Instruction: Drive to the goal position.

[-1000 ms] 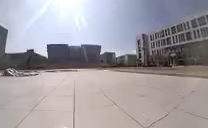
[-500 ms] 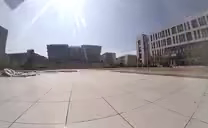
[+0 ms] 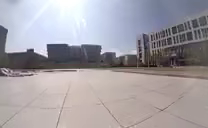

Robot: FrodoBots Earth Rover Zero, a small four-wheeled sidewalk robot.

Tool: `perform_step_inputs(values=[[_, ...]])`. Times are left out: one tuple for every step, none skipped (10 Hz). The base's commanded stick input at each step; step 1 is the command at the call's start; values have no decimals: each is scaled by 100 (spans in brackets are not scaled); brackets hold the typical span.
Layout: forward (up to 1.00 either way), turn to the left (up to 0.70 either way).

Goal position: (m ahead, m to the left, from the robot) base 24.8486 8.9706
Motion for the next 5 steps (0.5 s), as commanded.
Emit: perform_step_inputs(values=[[70,2],[70,2],[70,2],[70,2],[70,2]])
